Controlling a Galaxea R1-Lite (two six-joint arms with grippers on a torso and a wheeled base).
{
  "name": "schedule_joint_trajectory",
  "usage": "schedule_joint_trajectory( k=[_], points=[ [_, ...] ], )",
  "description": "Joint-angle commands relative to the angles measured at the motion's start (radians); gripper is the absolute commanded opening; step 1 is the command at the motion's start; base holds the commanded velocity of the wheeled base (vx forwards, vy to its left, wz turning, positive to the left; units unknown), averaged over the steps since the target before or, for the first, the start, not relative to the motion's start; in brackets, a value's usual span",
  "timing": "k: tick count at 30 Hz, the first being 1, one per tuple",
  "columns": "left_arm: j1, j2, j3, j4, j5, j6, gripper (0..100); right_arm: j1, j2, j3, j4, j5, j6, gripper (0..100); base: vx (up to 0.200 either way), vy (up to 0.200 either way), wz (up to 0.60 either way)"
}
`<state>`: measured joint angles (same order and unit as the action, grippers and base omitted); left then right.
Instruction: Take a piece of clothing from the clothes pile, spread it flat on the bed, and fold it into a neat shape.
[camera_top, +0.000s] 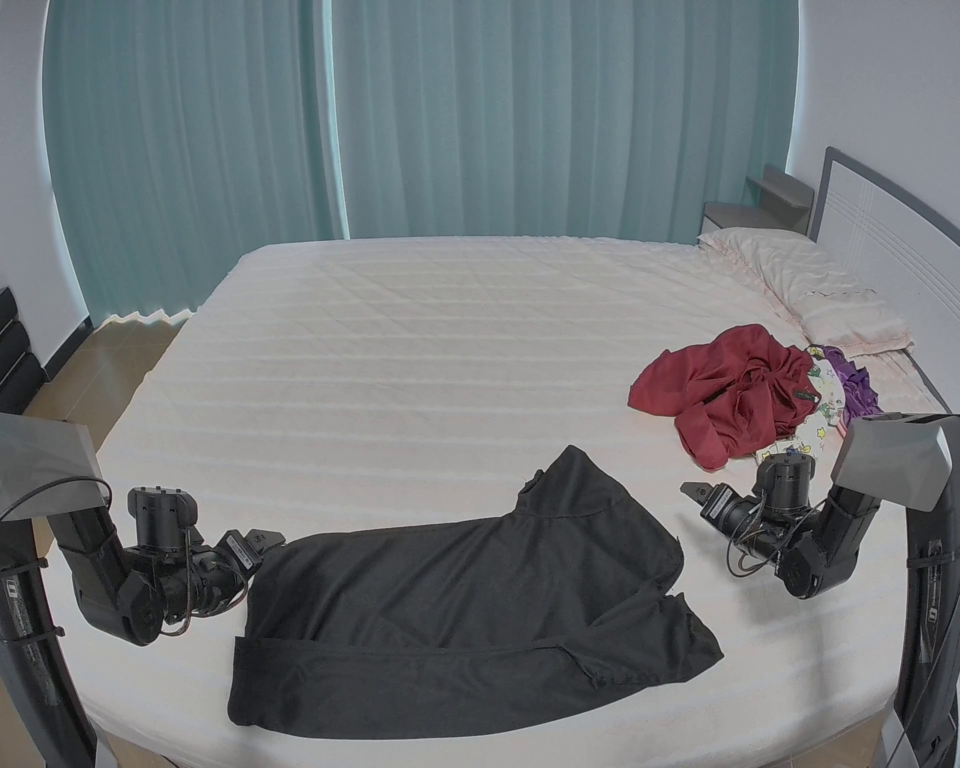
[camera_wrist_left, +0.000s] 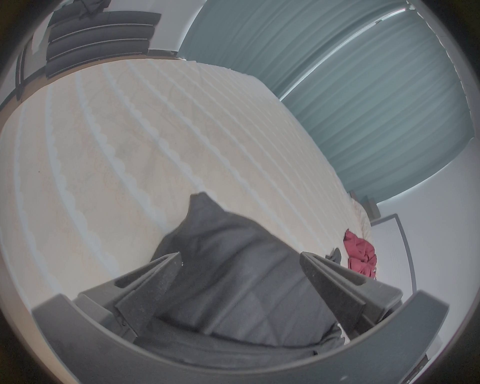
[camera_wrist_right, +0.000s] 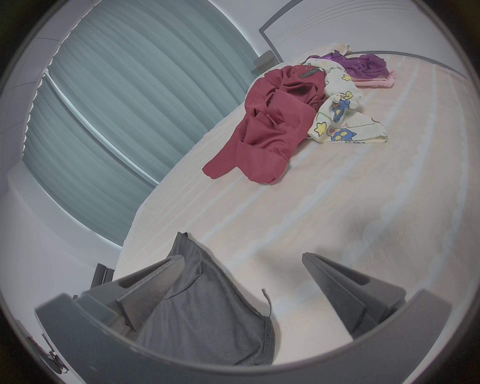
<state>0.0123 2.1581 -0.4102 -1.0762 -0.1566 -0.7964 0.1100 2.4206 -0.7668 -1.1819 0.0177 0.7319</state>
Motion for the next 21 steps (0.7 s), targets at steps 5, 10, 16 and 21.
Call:
schedule_joint_trajectory(
  k=[5, 10, 16, 21],
  points=[
    [0.078, 0.026, -0.075, -0.021, 0.022, 0.002, 100, 0.008, 0.002, 0.011, -0.001, 0.001, -0.002, 100, 0.0, 0.0, 0.0],
    [0.11, 0.109, -0.131, -0.025, 0.035, 0.023, 100, 0.019, 0.003, 0.011, -0.001, 0.001, -0.002, 100, 0.0, 0.0, 0.0],
    [0.103, 0.161, -0.174, -0.025, 0.029, 0.04, 100, 0.02, 0.005, 0.011, -0.001, 0.001, -0.002, 100, 0.0, 0.0, 0.0],
    [0.098, 0.19, -0.185, -0.027, 0.026, 0.043, 100, 0.02, 0.005, 0.011, -0.001, 0.002, -0.002, 100, 0.0, 0.0, 0.0]
  ],
)
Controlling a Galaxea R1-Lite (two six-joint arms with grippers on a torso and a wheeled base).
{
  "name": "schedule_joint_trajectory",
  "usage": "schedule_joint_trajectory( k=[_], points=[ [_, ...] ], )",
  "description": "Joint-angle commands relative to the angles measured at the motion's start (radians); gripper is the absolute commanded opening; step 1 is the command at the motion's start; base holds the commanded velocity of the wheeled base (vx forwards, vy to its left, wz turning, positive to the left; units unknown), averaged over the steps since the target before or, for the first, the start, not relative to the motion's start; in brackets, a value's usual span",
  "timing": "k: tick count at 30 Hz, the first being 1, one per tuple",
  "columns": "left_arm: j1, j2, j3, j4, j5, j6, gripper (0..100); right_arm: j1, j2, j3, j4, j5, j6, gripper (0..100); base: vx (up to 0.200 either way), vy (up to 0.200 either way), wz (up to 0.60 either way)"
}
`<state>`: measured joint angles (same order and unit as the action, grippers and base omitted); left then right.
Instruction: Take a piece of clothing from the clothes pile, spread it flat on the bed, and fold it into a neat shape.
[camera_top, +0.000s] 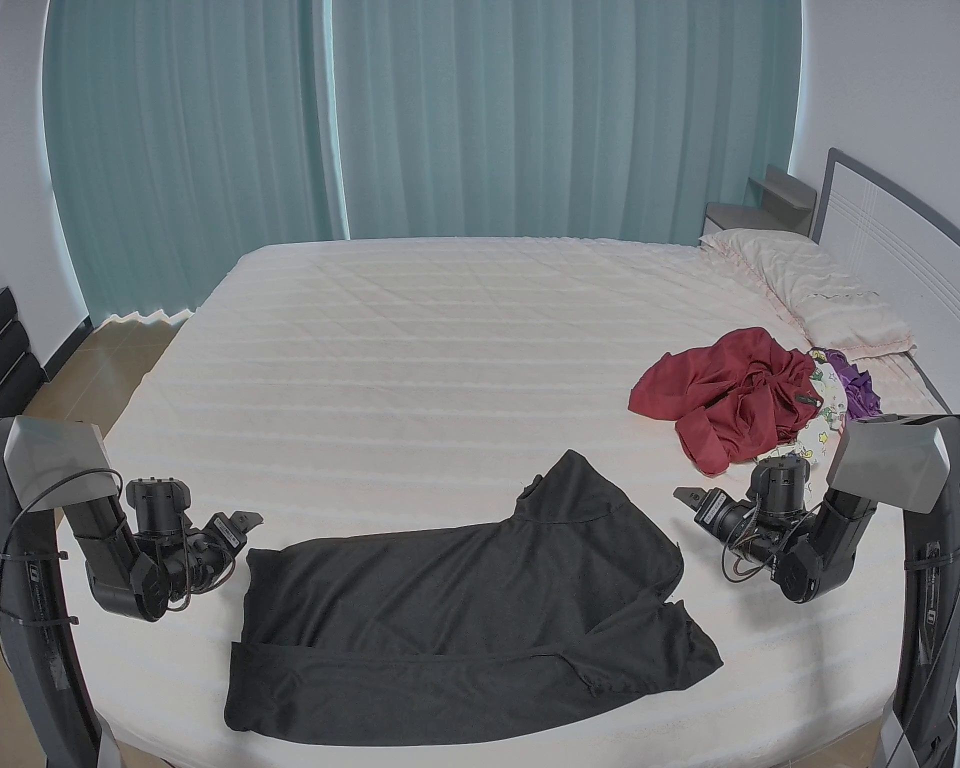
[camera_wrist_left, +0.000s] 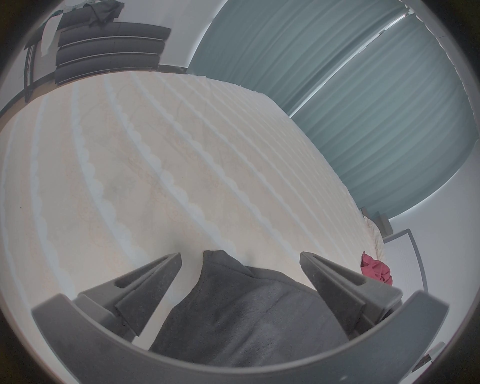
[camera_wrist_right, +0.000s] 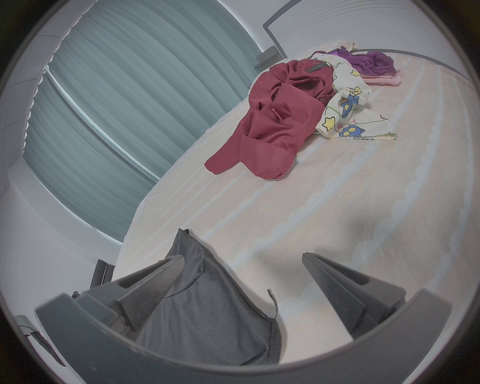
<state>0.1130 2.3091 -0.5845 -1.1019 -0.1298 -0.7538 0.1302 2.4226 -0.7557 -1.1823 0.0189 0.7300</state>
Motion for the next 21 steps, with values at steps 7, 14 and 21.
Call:
schedule_joint_trajectory(
  k=[7, 14, 21],
  points=[
    [-0.03, 0.062, -0.018, -0.003, 0.001, 0.004, 100, 0.006, 0.001, -0.001, 0.0, 0.001, 0.0, 100, 0.0, 0.0, 0.0],
    [-0.053, 0.088, -0.018, -0.042, 0.01, 0.01, 100, 0.006, 0.004, -0.001, 0.0, 0.003, 0.0, 100, 0.0, 0.0, 0.0],
    [-0.058, 0.136, -0.003, -0.119, 0.038, 0.076, 100, 0.006, 0.004, 0.003, 0.0, 0.003, 0.003, 100, 0.0, 0.0, 0.0]
  ],
)
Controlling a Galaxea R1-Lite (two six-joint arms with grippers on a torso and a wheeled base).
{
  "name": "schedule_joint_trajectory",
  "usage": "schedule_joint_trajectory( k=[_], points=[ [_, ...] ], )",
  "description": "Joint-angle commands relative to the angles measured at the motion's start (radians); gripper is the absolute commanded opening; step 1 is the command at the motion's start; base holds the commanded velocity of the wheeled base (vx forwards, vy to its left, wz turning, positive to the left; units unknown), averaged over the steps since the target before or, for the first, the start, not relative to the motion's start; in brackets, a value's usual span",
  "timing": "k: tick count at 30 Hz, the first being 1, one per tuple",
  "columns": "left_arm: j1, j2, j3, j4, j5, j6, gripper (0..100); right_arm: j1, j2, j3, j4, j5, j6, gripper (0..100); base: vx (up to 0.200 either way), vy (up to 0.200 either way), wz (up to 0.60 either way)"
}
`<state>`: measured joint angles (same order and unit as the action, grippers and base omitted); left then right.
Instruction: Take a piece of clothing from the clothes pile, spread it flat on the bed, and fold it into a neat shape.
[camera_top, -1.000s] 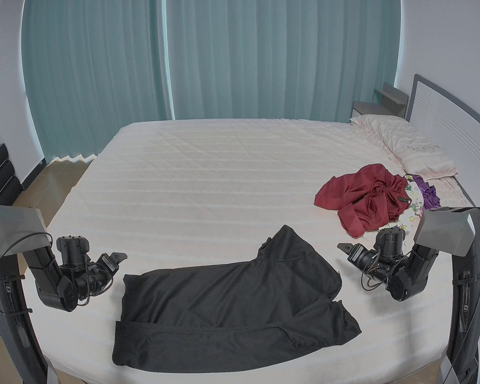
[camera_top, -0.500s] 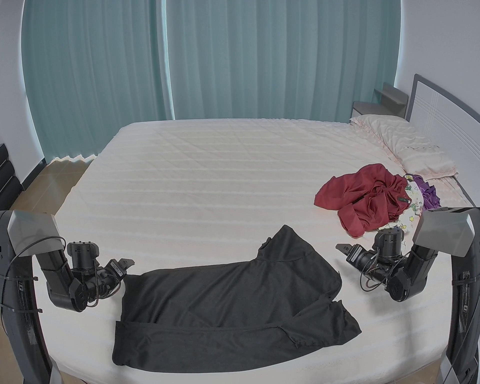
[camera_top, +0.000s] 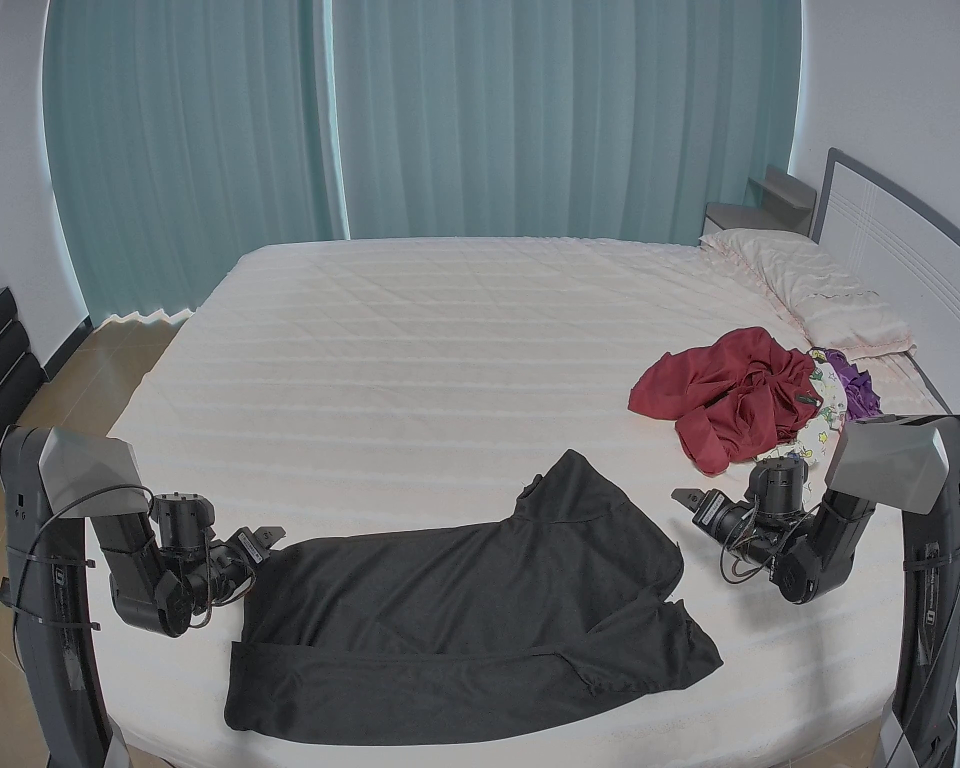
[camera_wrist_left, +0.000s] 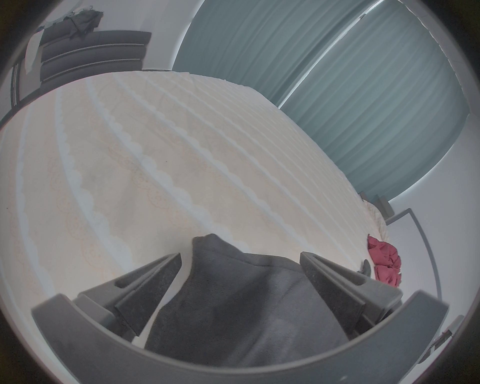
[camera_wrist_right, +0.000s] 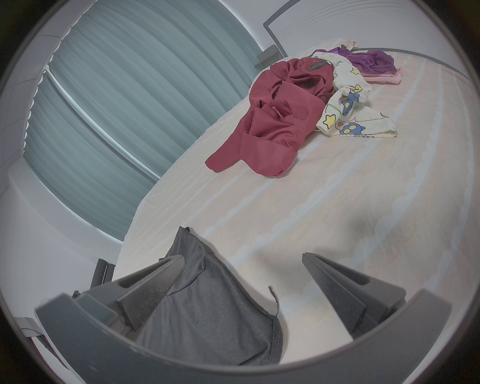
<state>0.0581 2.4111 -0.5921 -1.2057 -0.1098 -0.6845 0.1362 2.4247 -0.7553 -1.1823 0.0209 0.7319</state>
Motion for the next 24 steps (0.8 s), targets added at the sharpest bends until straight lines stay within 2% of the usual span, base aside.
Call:
schedule_joint_trajectory(
  k=[1, 3, 4, 17, 22, 24],
  points=[
    [-0.003, 0.039, 0.003, -0.02, 0.028, 0.008, 100, 0.0, 0.002, 0.004, 0.0, 0.001, 0.001, 100, 0.0, 0.0, 0.0],
    [-0.006, 0.046, 0.003, -0.026, 0.039, 0.014, 100, 0.0, 0.002, 0.005, 0.0, 0.001, 0.001, 100, 0.0, 0.0, 0.0],
    [-0.007, 0.048, 0.002, -0.028, 0.041, 0.014, 0, 0.0, 0.002, 0.005, -0.002, 0.001, 0.001, 100, 0.0, 0.0, 0.0],
    [-0.004, 0.085, -0.017, -0.083, 0.044, 0.017, 0, 0.002, -0.006, 0.017, -0.005, 0.001, 0.0, 100, 0.0, 0.0, 0.0],
    [0.003, 0.125, 0.002, -0.224, 0.047, 0.011, 0, 0.019, -0.013, 0.011, -0.006, 0.004, -0.022, 100, 0.0, 0.0, 0.0],
    [0.0, 0.16, 0.005, -0.304, 0.051, 0.017, 0, 0.042, -0.01, 0.004, 0.009, 0.036, -0.066, 100, 0.0, 0.0, 0.0]
  ],
)
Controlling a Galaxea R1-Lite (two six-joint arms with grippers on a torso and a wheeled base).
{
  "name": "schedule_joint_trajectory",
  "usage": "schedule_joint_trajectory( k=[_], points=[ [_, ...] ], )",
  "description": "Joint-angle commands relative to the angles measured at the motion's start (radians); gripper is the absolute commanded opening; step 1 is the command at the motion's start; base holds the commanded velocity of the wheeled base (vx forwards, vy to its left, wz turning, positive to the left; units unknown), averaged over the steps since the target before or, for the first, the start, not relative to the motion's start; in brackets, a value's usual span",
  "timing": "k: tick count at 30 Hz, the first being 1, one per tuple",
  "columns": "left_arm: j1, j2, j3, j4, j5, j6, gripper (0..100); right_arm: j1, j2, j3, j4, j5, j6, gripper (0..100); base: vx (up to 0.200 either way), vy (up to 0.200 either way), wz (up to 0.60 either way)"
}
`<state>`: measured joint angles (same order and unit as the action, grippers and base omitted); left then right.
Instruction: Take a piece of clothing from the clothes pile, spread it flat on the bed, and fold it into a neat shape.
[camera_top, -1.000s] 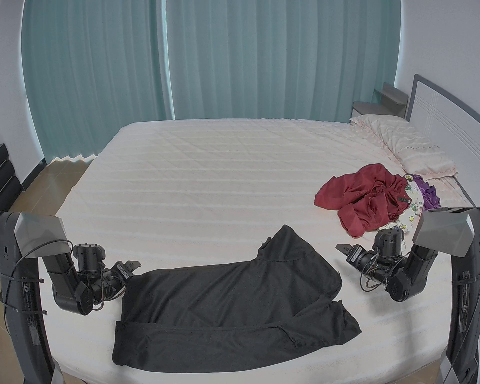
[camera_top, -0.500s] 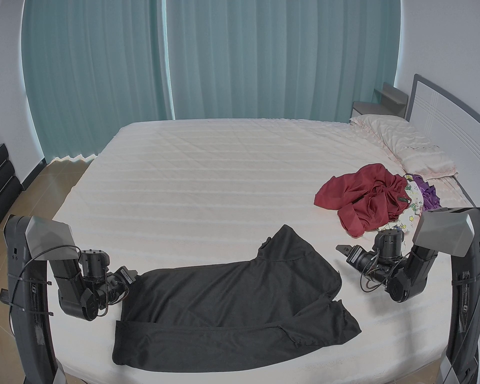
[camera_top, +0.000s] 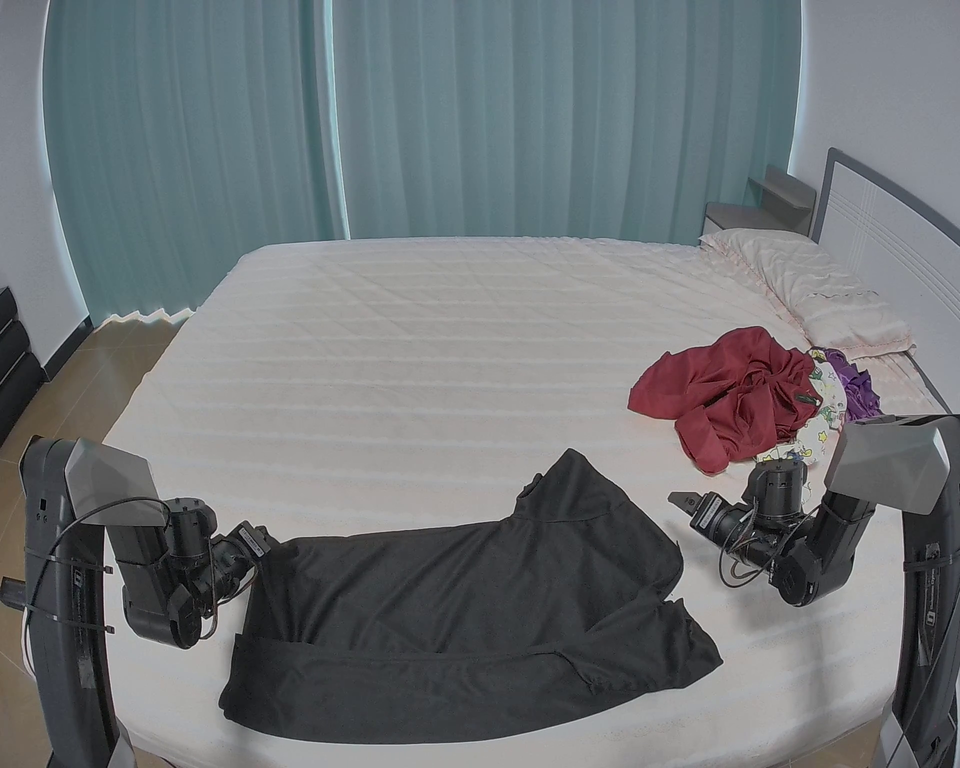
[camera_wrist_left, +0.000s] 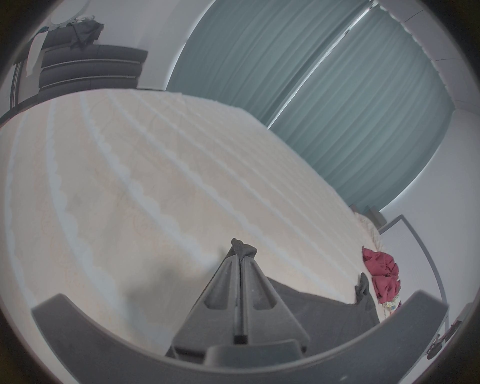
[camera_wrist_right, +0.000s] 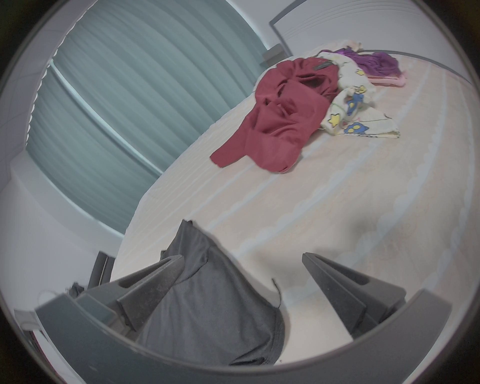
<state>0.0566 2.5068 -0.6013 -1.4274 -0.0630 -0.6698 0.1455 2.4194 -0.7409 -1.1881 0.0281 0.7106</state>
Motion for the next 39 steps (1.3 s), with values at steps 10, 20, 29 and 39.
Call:
schedule_joint_trajectory(
  k=[10, 20, 29, 39],
  points=[
    [0.002, 0.078, 0.029, -0.136, 0.005, 0.003, 0, 0.055, 0.03, -0.305, 0.282, 0.075, -0.209, 100, 0.0, 0.0, 0.0],
    [0.011, 0.075, 0.048, -0.137, 0.002, -0.008, 0, 0.088, 0.132, -0.503, 0.433, 0.174, -0.405, 100, 0.0, 0.0, 0.0],
    [0.012, 0.073, 0.051, -0.137, -0.008, -0.021, 0, 0.103, 0.218, -0.729, 0.582, 0.176, -0.419, 100, 0.0, 0.0, 0.0],
    [0.014, 0.072, 0.051, -0.137, -0.008, -0.021, 0, 0.108, 0.293, -0.819, 0.596, 0.176, -0.415, 100, 0.0, 0.0, 0.0]
  ],
)
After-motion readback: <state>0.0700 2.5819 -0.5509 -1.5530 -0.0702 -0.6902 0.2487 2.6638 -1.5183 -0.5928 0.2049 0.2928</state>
